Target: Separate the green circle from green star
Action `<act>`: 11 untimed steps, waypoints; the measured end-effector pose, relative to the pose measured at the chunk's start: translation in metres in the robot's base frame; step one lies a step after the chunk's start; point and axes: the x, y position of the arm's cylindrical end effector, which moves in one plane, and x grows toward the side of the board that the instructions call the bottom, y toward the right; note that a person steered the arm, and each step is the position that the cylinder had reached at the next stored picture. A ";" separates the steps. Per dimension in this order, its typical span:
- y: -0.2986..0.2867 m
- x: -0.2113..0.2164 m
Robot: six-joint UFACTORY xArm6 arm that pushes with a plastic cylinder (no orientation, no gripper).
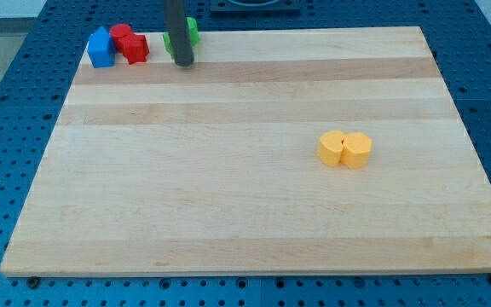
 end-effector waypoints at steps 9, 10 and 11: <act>0.007 -0.074; -0.005 -0.075; -0.014 -0.075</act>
